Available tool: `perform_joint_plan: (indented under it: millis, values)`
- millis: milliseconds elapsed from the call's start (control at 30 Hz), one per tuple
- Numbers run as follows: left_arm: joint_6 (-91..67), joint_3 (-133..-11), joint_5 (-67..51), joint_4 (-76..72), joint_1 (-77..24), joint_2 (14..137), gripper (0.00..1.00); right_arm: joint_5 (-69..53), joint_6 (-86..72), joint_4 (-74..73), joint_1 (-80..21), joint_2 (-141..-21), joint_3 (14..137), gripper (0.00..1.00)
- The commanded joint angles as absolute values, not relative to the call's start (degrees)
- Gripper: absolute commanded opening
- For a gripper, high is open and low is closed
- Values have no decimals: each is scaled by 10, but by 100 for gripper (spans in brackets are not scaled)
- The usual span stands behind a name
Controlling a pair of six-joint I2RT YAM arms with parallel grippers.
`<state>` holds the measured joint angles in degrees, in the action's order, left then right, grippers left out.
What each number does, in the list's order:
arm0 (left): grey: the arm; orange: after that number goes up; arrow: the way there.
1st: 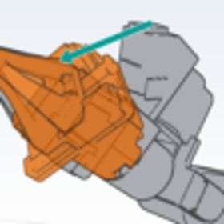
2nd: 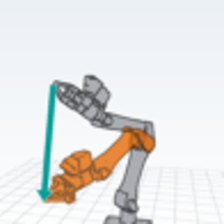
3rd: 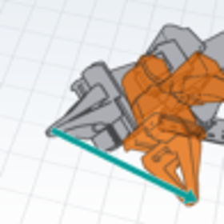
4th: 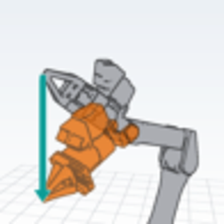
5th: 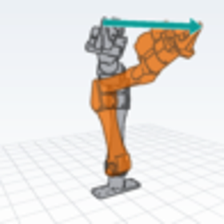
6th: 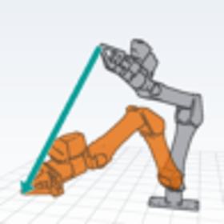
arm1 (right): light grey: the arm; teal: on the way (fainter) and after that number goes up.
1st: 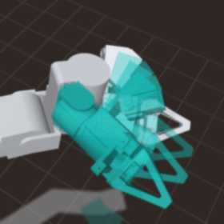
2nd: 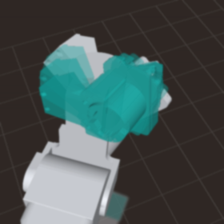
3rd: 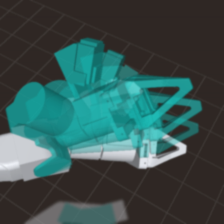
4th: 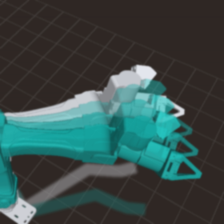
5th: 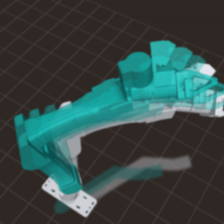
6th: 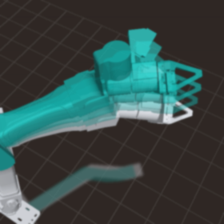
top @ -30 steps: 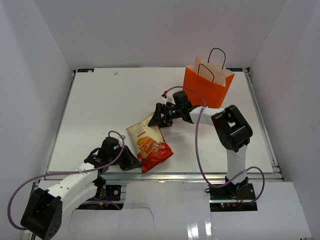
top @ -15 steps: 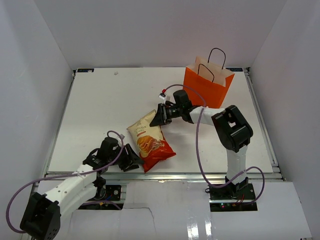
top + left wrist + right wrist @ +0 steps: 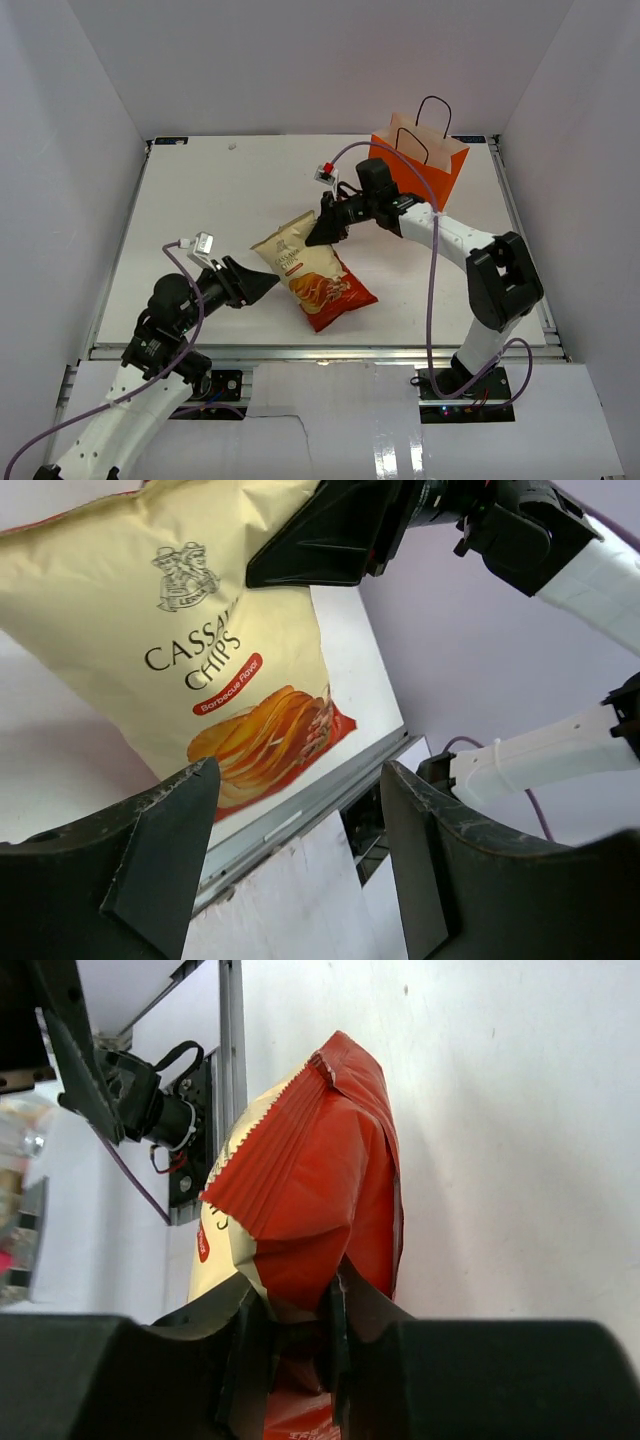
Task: Place the snacks into the paper bag
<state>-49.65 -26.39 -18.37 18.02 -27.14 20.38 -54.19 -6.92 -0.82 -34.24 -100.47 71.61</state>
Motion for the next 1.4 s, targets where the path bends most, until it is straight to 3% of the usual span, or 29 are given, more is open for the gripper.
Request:
perform_joint_plan:
  millis: [0,167,500,900,1100,1367]
  values:
    - [-468,-293,-148,201,-272,173,76,-562,55,-88,-341,-923,793,9]
    - [-468,-304,-142,203,-272,146,76,-530,101,-118,-318,-842,851,9]
    - [-464,-283,-150,202,-272,125,77,-512,48,-106,-228,-810,964,8]
    - [-481,-243,-156,184,-272,105,77,-530,-173,61,-6,-906,1223,8]
    - [-478,-244,-160,181,-272,113,78,-509,-243,141,59,-943,1270,8]
    - [-484,-237,-163,174,-272,116,78,-460,-169,126,87,-988,1274,8]
